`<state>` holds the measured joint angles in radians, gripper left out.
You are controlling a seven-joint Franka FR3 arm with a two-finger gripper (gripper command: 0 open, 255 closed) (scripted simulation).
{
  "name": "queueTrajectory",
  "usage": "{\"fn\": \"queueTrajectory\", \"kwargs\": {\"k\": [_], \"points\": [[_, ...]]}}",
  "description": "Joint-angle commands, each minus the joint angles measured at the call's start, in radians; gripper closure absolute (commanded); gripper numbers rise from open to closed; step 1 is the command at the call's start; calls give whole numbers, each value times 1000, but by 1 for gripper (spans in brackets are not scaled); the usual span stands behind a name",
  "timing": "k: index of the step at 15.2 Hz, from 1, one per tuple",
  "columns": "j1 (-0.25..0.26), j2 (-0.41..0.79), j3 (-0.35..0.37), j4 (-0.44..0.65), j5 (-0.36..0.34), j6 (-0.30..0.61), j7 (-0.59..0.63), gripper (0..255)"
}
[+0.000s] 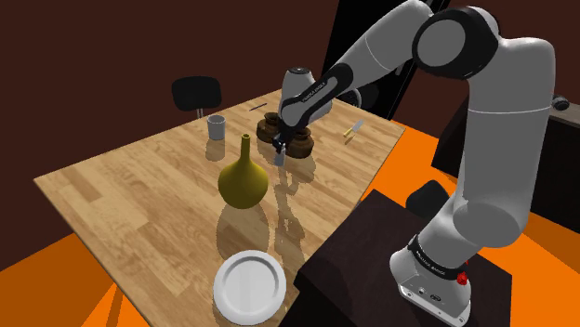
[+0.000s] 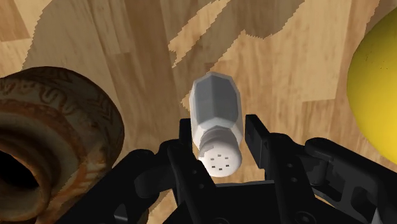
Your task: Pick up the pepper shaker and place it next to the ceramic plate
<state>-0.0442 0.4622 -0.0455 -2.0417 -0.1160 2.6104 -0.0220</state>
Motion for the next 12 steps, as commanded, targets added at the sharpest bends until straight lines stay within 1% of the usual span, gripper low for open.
{"fn": "queueTrajectory", "kwargs": {"k": [1, 12], "points": [[0, -20, 1, 1, 2, -22, -2, 255], [-2, -127, 5, 13, 10, -140, -17, 255]]}}
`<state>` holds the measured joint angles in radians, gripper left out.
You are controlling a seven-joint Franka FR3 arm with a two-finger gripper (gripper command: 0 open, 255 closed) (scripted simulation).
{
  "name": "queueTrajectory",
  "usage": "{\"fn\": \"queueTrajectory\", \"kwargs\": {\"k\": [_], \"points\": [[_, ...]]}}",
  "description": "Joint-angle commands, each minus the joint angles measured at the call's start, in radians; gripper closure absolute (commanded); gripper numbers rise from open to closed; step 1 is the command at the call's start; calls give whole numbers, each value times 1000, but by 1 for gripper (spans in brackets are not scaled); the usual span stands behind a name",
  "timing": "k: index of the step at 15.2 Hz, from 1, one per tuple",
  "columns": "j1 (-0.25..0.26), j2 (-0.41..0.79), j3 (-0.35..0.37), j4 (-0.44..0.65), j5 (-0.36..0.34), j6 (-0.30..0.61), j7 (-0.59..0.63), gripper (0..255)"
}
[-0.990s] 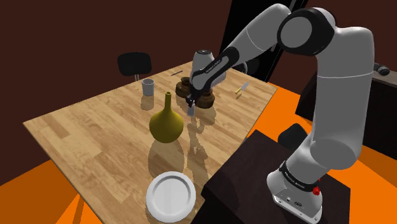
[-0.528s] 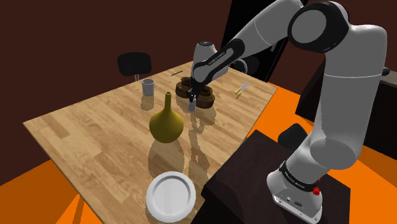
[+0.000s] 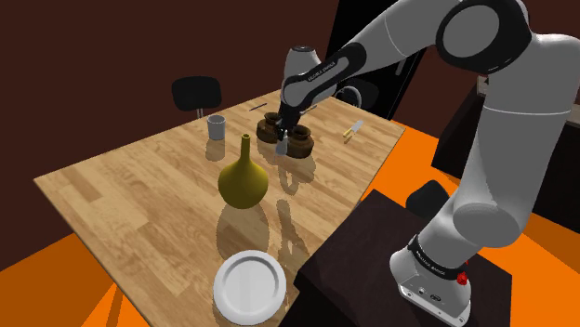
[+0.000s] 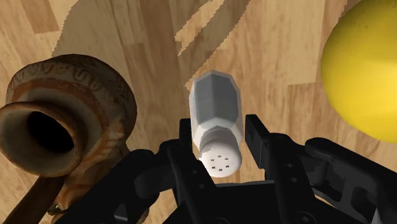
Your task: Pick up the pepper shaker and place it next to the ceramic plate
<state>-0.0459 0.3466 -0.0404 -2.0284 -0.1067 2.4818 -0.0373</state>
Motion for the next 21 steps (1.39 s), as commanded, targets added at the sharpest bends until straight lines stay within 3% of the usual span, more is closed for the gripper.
{"fn": "queueTrajectory", "kwargs": {"k": [1, 11, 21], "points": [[0, -20, 1, 2, 1, -22, -2, 255], [0, -94, 3, 33, 8, -127, -14, 255], [137, -229, 78, -148, -45, -103, 236, 255]]}}
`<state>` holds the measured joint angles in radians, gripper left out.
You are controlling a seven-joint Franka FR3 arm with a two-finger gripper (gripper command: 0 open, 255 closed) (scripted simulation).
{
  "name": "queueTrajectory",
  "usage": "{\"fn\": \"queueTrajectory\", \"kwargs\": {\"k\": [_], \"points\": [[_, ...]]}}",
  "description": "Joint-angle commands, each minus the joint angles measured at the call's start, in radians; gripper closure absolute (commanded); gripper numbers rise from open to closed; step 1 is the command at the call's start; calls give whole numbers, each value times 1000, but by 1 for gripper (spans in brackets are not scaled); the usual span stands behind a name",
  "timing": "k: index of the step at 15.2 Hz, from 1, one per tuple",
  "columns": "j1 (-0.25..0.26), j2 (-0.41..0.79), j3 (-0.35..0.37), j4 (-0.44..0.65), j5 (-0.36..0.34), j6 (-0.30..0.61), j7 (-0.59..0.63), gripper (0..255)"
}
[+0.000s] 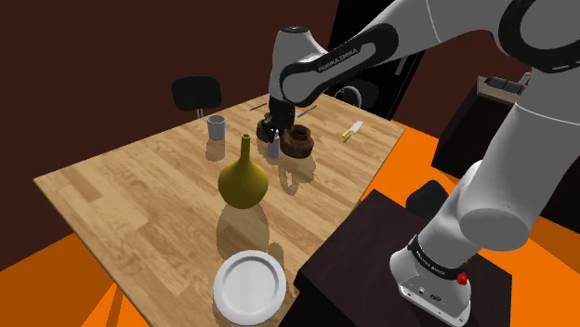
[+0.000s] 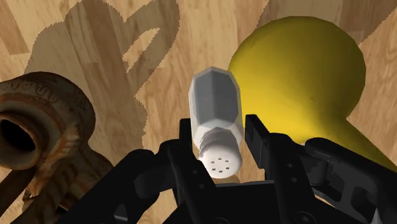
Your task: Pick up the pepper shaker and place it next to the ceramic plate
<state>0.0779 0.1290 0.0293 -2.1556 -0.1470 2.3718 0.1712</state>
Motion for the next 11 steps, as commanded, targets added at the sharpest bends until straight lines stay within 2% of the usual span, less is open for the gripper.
{"fn": "queueTrajectory", "kwargs": {"k": [1, 11], "points": [[26, -20, 18, -33, -9, 7, 53, 255], [160, -68, 127, -87, -37, -17, 313, 255]]}}
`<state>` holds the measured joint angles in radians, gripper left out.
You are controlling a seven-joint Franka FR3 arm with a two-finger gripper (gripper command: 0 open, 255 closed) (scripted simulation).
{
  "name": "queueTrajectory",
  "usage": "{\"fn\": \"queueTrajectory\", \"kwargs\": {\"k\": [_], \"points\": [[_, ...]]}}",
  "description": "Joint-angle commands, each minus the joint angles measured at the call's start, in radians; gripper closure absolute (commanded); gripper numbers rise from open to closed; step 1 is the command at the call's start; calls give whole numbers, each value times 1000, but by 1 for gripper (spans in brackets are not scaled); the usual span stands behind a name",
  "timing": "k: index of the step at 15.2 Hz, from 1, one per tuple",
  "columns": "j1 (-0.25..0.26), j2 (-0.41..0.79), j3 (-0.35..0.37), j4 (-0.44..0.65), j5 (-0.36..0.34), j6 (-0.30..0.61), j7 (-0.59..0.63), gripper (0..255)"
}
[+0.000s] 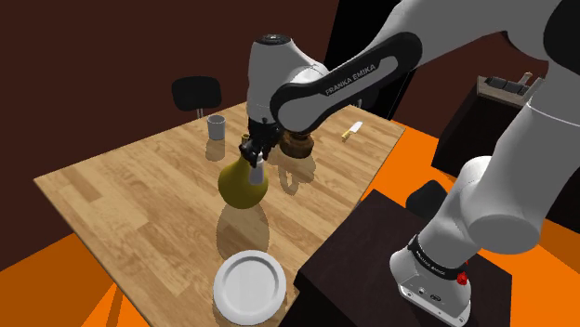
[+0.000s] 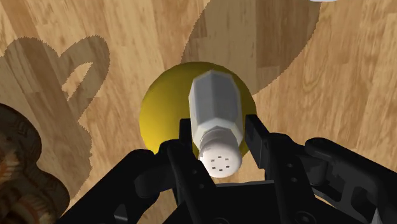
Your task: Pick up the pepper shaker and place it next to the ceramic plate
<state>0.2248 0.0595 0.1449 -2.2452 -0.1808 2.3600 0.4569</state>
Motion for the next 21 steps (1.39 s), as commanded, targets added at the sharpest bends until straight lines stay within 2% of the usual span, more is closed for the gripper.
{"fn": "queueTrajectory", "kwargs": {"k": [1, 11, 21], "points": [[26, 2, 22, 4, -5, -9, 54, 255], [163, 53, 133, 78, -37, -69, 314, 255], [315, 194, 214, 268, -95, -167, 561, 255]]}}
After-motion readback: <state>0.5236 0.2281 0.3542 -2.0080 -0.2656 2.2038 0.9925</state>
